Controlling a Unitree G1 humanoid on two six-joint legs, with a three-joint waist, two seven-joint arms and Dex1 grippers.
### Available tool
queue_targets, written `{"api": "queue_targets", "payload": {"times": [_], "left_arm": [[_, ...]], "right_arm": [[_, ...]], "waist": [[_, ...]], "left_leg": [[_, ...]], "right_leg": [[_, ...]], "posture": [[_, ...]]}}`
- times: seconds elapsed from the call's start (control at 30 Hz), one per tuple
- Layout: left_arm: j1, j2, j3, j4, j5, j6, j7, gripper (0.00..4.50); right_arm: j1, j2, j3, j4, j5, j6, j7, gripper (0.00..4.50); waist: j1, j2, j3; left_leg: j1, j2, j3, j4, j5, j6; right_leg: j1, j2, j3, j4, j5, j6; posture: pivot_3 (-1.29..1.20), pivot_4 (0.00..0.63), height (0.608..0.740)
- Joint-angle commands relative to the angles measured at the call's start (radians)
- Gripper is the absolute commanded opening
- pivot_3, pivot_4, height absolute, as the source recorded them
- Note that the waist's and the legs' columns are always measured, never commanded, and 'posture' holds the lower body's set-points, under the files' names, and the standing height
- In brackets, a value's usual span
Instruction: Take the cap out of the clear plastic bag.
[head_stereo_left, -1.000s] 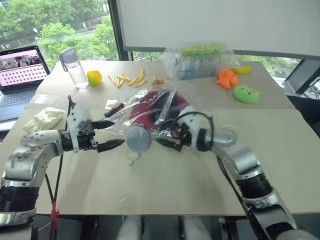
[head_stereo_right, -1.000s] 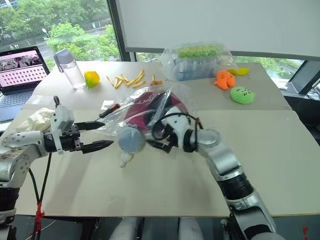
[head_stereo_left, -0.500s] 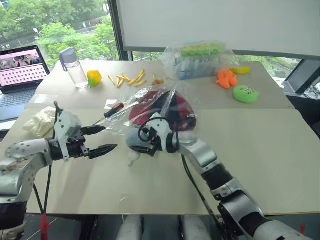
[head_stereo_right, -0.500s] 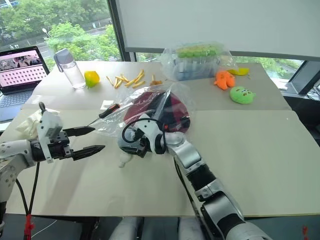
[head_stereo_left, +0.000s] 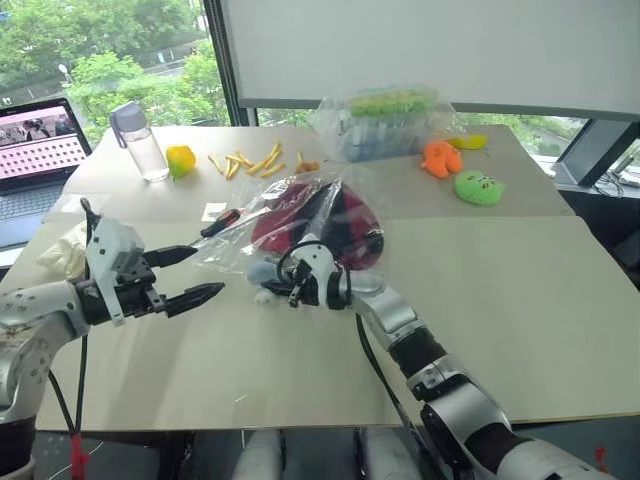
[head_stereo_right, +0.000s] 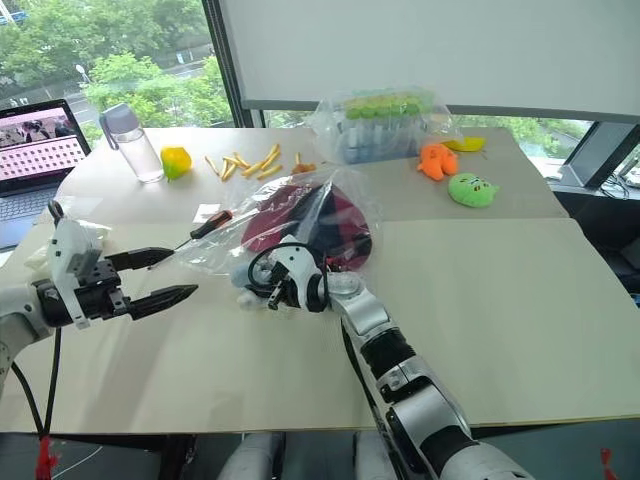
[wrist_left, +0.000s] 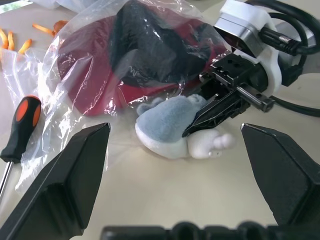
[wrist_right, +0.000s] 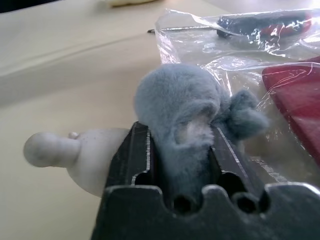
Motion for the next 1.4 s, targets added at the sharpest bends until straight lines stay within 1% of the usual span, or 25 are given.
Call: {"api": "queue_targets", "payload": {"times": [0.03,0.13,0.2,0.23,0.3,0.37,0.47,0.5,0.6,0.77,0.83,0.93,1.03,1.1,1.17,1.23,1.27,1.33,1.4], "left_arm": [[-0.082,0.030,-0.038,0.054,-0.006,0.018,-0.020,4.50],[-0.156,0.013,-0.073,0.091,-0.016,0.022,-0.026,4.50],[-0.182,0.003,-0.100,0.105,-0.014,0.018,-0.037,4.50],[-0.195,-0.006,-0.117,0.112,-0.014,0.019,-0.041,4.50],[-0.216,-0.020,-0.143,0.128,-0.007,0.015,-0.049,4.50],[-0.236,-0.032,-0.171,0.149,0.007,0.005,-0.057,4.50],[-0.266,-0.048,-0.212,0.180,0.024,-0.006,-0.068,4.50],[-0.274,-0.052,-0.221,0.186,0.023,-0.005,-0.074,4.50],[-0.296,-0.060,-0.243,0.197,0.027,-0.004,-0.089,4.50],[-0.302,-0.058,-0.242,0.181,0.029,0.004,-0.084,4.50],[-0.292,-0.054,-0.238,0.169,0.031,0.011,-0.076,4.50],[-0.256,-0.041,-0.221,0.148,0.032,0.022,-0.072,4.50],[-0.235,-0.033,-0.210,0.137,0.033,0.023,-0.067,4.50],[-0.222,-0.029,-0.198,0.129,0.032,0.029,-0.055,4.50],[-0.206,-0.027,-0.190,0.117,0.029,0.036,-0.047,4.50],[-0.190,-0.025,-0.186,0.110,0.027,0.038,-0.046,4.50],[-0.184,-0.025,-0.184,0.109,0.027,0.036,-0.046,4.50],[-0.180,-0.024,-0.182,0.112,0.029,0.031,-0.046,4.50],[-0.185,-0.022,-0.178,0.115,0.030,0.027,-0.045,4.50]], "right_arm": [[0.031,-0.015,-0.038,-0.116,0.063,0.106,0.039,0.34],[0.067,-0.087,-0.107,-0.352,0.190,0.257,0.095,0.21],[0.065,-0.144,-0.195,-0.465,0.279,0.338,0.097,0.21],[0.055,-0.191,-0.259,-0.504,0.322,0.376,0.091,0.21],[0.033,-0.280,-0.362,-0.533,0.359,0.407,0.068,0.21],[0.006,-0.377,-0.454,-0.493,0.340,0.393,0.018,0.21],[-0.041,-0.509,-0.561,-0.318,0.269,0.338,-0.088,0.21],[-0.048,-0.544,-0.571,-0.262,0.236,0.315,-0.118,0.21],[-0.063,-0.648,-0.543,-0.059,0.103,0.190,-0.195,0.21],[-0.120,-0.703,-0.527,0.316,-0.031,-0.048,-0.351,0.21],[-0.142,-0.701,-0.511,0.415,-0.059,-0.101,-0.368,0.21],[-0.182,-0.702,-0.468,0.564,-0.134,-0.193,-0.434,0.21],[-0.205,-0.706,-0.456,0.634,-0.162,-0.235,-0.462,0.21],[-0.215,-0.689,-0.477,0.647,-0.128,-0.221,-0.406,1.20],[-0.222,-0.680,-0.484,0.645,-0.109,-0.221,-0.366,1.77],[-0.230,-0.686,-0.471,0.633,-0.123,-0.222,-0.359,2.54],[-0.233,-0.692,-0.464,0.624,-0.132,-0.223,-0.358,2.79],[-0.244,-0.709,-0.460,0.586,-0.134,-0.200,-0.336,3.47],[-0.249,-0.730,-0.436,0.524,-0.140,-0.153,-0.262,4.16]], "waist": [[0.002,0.000,0.000],[0.011,0.000,0.001],[0.013,0.000,0.001],[0.014,0.000,0.001],[0.020,0.000,0.001],[0.024,0.000,0.002],[0.026,-0.001,0.002],[0.026,-0.002,0.002],[0.025,-0.002,0.003],[0.007,-0.002,0.006],[-0.003,-0.003,0.007],[-0.012,-0.003,0.007],[-0.012,-0.003,0.008],[-0.011,-0.003,0.008],[-0.010,-0.003,0.008],[-0.009,-0.003,0.008],[-0.007,-0.003,0.008],[-0.006,-0.003,0.008],[-0.005,-0.003,0.008]], "left_leg": [[0.000,0.000,0.000,0.000,0.000,0.000],[-0.002,0.001,0.000,0.000,0.000,0.000],[-0.006,0.001,0.000,0.000,0.000,0.000],[-0.009,0.001,0.000,0.001,0.000,0.000],[-0.011,0.000,0.001,0.001,0.001,-0.001],[-0.011,0.001,0.001,0.001,0.001,-0.001],[-0.011,0.001,0.002,0.001,0.001,-0.001],[-0.011,0.001,0.003,0.001,0.001,-0.001],[-0.012,0.001,0.004,0.001,0.001,-0.001],[-0.011,0.001,0.009,0.000,0.001,0.000],[-0.011,0.001,0.011,0.001,0.001,0.000],[-0.010,0.001,0.013,0.001,0.001,0.000],[-0.009,0.001,0.015,0.001,0.001,0.000],[-0.009,0.000,0.015,0.001,0.001,0.000],[-0.009,0.000,0.016,0.002,0.001,0.000],[-0.009,0.000,0.016,0.002,0.001,0.000],[-0.008,0.000,0.016,0.002,0.001,0.000],[-0.008,0.000,0.016,0.002,0.001,0.000],[-0.009,0.000,0.016,0.002,0.001,0.000]], "right_leg": [[-0.001,0.000,0.000,0.002,0.000,0.000],[-0.005,0.001,0.000,0.006,-0.001,-0.002],[-0.009,0.001,0.000,0.006,-0.001,-0.001],[-0.013,0.001,0.001,0.007,-0.001,-0.001],[-0.015,0.001,0.002,0.009,0.000,0.000],[-0.015,0.001,0.002,0.008,0.000,0.000],[-0.015,0.001,0.002,0.007,0.000,0.000],[-0.015,0.001,0.002,0.007,0.000,-0.001],[-0.015,0.000,0.002,0.006,-0.001,-0.001],[-0.016,0.000,0.008,0.006,0.000,0.000],[-0.016,0.000,0.010,0.006,0.000,0.001],[-0.016,0.001,0.014,0.006,0.001,0.002],[-0.016,0.001,0.016,0.006,0.002,0.003],[-0.016,0.001,0.017,0.006,0.002,0.004],[-0.016,0.001,0.017,0.006,0.003,0.005],[-0.015,0.001,0.018,0.006,0.003,0.005],[-0.015,0.001,0.018,0.006,0.003,0.005],[-0.015,0.001,0.018,0.006,0.003,0.005],[-0.016,0.001,0.018,0.006,0.003,0.005]], "posture": [[0.00,0.150,0.740],[0.00,0.150,0.740],[0.00,0.150,0.740],[0.00,0.150,0.740],[0.00,0.150,0.740],[0.00,0.150,0.740],[0.00,0.150,0.740],[0.00,0.150,0.740],[0.00,0.150,0.740],[0.00,0.150,0.740],[0.00,0.150,0.740],[0.00,0.150,0.740],[0.00,0.150,0.740],[0.00,0.150,0.740],[0.00,0.150,0.740],[0.00,0.150,0.740],[0.00,0.150,0.740],[0.00,0.150,0.740],[0.00,0.150,0.740]]}}
